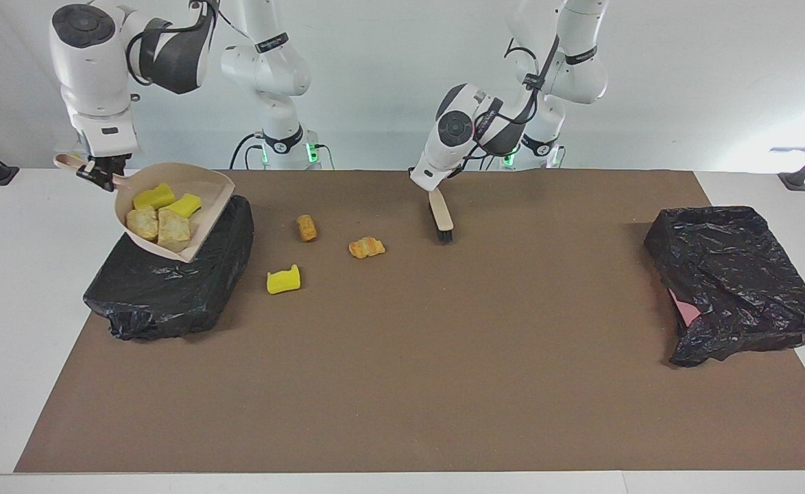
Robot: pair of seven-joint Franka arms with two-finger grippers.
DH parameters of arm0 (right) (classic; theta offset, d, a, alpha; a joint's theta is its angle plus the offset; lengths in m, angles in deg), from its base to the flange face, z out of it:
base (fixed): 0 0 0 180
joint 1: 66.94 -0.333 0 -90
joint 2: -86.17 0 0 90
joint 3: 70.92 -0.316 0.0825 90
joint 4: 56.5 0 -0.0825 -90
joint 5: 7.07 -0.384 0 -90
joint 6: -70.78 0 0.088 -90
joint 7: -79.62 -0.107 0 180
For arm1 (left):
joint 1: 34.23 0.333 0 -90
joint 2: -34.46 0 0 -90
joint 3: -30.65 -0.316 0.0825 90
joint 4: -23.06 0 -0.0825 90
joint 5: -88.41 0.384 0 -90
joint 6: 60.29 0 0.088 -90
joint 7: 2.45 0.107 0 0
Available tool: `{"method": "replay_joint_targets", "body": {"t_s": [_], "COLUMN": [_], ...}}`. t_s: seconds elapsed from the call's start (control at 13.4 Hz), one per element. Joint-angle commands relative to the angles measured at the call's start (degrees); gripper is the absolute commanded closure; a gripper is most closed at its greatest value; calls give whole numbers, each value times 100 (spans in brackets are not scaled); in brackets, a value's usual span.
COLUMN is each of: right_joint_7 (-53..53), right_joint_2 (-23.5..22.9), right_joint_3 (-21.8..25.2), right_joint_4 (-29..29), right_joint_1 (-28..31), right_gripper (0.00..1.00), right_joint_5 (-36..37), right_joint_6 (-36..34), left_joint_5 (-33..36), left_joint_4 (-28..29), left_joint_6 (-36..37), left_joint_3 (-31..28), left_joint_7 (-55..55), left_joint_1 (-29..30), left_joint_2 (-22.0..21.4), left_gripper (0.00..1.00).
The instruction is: Sweep and dump trash in bin
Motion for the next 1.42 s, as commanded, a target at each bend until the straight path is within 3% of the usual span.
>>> {"method": "replay_joint_targets", "body": {"t_s": [0.0,0.22,0.37,0.52,0.67,0.89,1.34], "right_joint_7": [92,-187,-626,-1694,-2437,-2404,-1982], "right_joint_2": [312,365,330,348,268,348,418], "right_joint_3": [-95,-122,-122,-148,-139,-166,-174], "right_joint_4": [298,341,516,588,814,895,860], "right_joint_1": [49,-336,-426,-811,-866,-1215,-1874], "right_gripper": [100,100,100,100,100,100,100], "right_joint_5": [908,1927,2308,2825,3179,3757,4663], "right_joint_6": [106,-51,-149,-585,-896,-966,-1281], "left_joint_5": [96,104,183,629,1096,1448,1871], "left_joint_4": [-230,-459,-721,-1090,-1669,-2119,-2674], "left_joint_6": [360,476,493,458,484,467,519], "left_joint_3": [-31,-40,-31,-31,-31,-31,-40], "left_joint_7": [0,-43,-17,26,525,1571,2944], "left_joint_1": [367,604,1253,1649,1984,2625,3453], "left_joint_2": [-99,-63,7,103,480,683,623], "left_gripper": [0,0,0,0,0,0,0]}}
